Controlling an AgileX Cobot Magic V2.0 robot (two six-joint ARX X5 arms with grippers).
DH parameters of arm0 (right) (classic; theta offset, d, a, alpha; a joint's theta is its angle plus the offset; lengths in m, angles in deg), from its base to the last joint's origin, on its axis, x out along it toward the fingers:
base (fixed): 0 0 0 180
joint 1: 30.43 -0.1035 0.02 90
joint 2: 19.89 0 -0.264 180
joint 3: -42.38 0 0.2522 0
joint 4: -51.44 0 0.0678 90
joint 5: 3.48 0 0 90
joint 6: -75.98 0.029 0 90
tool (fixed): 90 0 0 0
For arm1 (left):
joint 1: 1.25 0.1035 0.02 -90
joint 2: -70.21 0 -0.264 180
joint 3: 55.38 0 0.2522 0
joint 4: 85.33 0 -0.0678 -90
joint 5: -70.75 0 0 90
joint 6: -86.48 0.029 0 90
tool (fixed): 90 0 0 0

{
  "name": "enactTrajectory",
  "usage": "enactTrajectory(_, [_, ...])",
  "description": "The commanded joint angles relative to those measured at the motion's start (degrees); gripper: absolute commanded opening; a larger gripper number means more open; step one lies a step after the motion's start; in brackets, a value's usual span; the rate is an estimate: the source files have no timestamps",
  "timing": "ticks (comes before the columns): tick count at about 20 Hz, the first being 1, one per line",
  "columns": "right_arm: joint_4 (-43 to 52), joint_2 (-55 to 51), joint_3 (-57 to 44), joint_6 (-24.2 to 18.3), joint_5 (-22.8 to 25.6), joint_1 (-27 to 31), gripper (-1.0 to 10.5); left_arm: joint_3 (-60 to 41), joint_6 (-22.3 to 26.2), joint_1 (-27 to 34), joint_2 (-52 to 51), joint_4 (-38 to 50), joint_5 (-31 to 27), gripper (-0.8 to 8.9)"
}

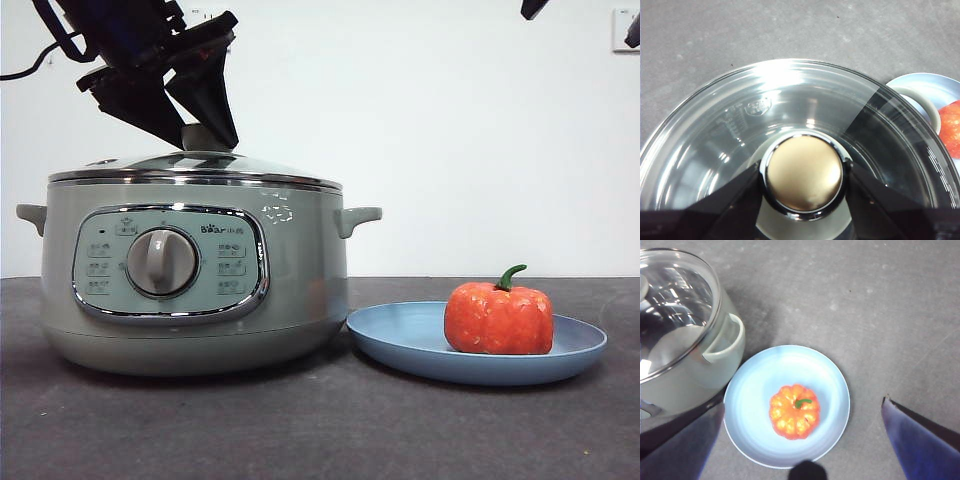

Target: Take the pumpkin out from the steamer,put the pumpkin in the blue plate,close the lid

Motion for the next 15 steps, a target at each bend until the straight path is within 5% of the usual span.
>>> enactTrajectory(1, [-0.1,0.0,-0.4,0.5,0.3,0.0,5.6,0.6,0.4,0.0,0.0,1.4,-0.1,-0.09])
enactTrajectory(7, [-0.1,0.1,-0.4,0.5,0.2,0.0,5.6,0.6,0.7,0.0,0.0,-0.6,0.0,0.43])
enactTrajectory(10, [-0.2,0.1,-0.4,0.5,0.2,0.0,5.6,0.6,0.6,0.0,0.0,0.5,-0.1,4.55])
enactTrajectory(15, [-0.5,0.0,-0.4,0.5,0.2,0.0,5.6,0.6,0.6,0.0,-0.6,0.5,-0.1,4.58])
